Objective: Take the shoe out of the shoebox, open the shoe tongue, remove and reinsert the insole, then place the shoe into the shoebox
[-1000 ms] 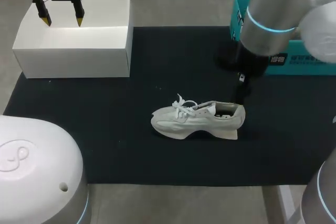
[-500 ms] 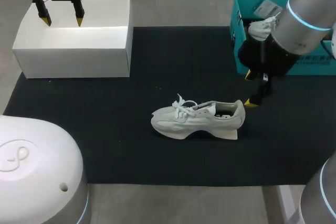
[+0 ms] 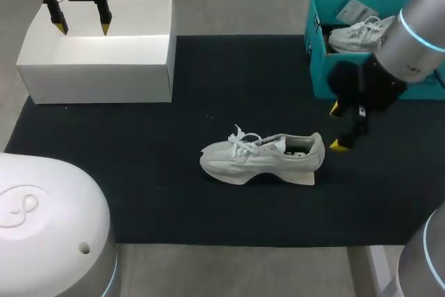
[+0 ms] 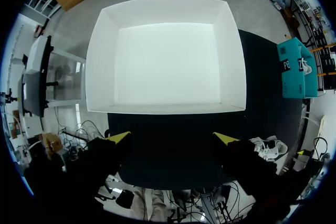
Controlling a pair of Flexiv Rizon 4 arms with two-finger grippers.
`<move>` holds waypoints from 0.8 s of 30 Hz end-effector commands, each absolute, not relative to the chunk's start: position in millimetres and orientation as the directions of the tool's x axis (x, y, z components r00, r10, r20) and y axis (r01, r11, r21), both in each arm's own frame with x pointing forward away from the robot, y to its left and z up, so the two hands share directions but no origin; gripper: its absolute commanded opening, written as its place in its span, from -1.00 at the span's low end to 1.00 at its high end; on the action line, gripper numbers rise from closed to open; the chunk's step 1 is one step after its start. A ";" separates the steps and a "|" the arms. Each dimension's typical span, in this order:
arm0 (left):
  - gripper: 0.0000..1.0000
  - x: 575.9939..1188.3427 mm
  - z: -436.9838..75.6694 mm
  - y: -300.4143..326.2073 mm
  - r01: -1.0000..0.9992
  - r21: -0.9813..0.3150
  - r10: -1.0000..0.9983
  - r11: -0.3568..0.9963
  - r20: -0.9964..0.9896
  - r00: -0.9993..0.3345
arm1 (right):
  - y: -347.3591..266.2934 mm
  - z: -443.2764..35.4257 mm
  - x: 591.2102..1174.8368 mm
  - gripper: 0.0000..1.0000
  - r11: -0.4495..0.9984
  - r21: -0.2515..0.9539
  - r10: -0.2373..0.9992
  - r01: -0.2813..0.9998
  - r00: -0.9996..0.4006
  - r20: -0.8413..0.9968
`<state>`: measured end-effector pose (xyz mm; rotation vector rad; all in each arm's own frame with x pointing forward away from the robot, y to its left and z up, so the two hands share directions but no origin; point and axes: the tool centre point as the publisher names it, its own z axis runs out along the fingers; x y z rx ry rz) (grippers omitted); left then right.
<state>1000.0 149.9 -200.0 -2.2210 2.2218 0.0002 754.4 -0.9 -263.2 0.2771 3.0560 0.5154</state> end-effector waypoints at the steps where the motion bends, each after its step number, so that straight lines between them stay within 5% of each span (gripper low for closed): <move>1: 1.00 1000.0 -200.0 149.9 -1.000 0.000 -1.000 0.000 0.000 0.000 | -7.7 -275.8 756.3 1.00 0.921 0.352 0.173 0.166 -0.985 0.011; 24: 1.00 1000.0 -200.0 149.9 -1.000 0.000 -1.000 0.000 0.000 0.000 | -18.2 -331.4 789.9 1.00 0.829 0.551 0.129 0.095 -0.991 -0.024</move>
